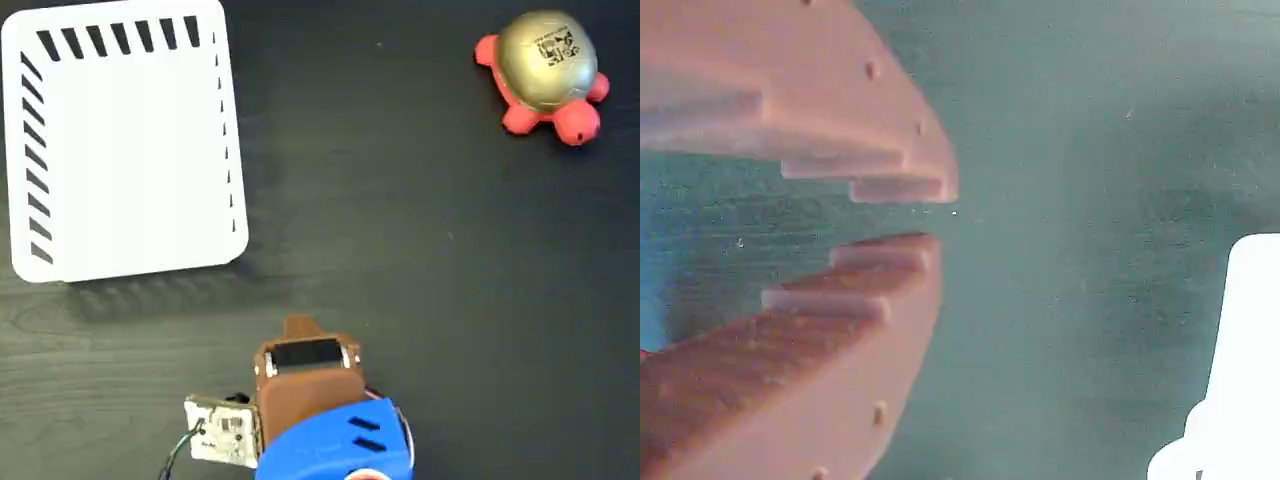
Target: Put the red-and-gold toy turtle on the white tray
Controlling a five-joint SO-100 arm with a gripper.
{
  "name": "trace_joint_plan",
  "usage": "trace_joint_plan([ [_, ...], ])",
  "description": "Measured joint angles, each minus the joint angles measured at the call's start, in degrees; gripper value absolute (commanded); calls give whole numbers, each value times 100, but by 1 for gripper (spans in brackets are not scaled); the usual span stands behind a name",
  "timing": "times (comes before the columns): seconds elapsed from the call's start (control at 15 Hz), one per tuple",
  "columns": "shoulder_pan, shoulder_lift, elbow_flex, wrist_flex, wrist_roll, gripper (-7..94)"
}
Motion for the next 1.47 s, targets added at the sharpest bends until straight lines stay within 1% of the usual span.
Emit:
trace_joint_plan([
  [1.33,-105,-18,0,0,0,0],
  [1.47,-105,-352,-9,-141,0,0],
])
